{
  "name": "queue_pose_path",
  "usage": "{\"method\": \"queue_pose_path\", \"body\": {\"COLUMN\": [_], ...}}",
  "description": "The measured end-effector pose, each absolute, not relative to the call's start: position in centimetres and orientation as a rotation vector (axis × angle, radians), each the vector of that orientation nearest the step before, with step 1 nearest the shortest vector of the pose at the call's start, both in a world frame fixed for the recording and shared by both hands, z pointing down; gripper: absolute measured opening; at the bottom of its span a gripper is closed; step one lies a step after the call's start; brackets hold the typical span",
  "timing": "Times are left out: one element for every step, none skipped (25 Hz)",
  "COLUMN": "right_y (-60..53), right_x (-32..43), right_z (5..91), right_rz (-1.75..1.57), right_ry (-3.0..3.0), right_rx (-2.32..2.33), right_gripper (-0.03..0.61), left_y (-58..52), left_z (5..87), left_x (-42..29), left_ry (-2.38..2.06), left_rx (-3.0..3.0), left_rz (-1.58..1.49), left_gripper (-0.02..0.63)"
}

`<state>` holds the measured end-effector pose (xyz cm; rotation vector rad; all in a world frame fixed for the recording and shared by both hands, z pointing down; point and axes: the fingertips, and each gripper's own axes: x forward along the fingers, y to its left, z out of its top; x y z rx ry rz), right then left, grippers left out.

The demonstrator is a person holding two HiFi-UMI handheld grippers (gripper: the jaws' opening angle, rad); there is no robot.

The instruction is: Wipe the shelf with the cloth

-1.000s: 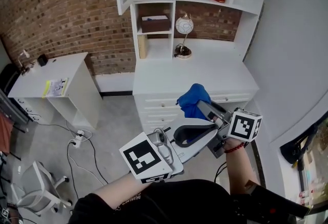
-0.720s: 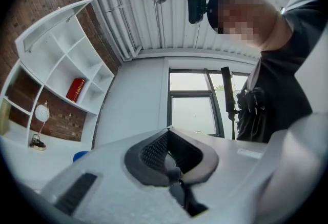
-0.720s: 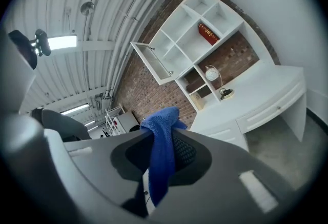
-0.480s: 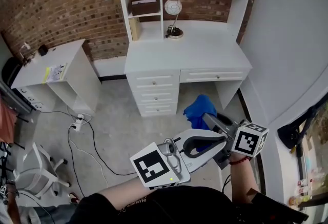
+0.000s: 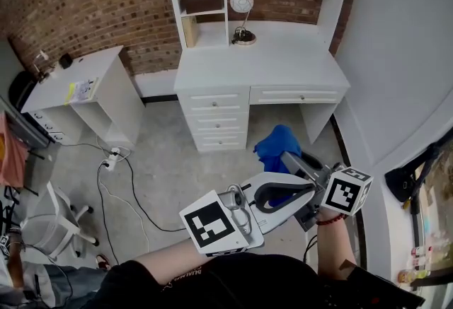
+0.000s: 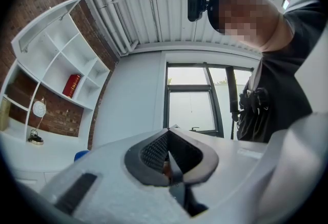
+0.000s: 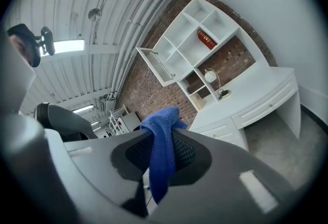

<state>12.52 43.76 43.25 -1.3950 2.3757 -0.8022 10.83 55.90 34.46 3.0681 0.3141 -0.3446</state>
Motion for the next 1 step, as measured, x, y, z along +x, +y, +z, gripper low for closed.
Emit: {"method": "queue_pose_path", "body": {"right_y": [43.89], "right_x": [12.61], "right_z": [43.08], "right_rz": [-0.799], "right_ry": [2.375], "right_rx": [-1.389], "right_gripper": [0.055], "left_y": [56.08], "left_z": [34.42], "left_x": [10.97], "left_ry": [0.316], "left_rx": [3.071], "left_rz": [-0.339], "left_gripper": [0.0]}}
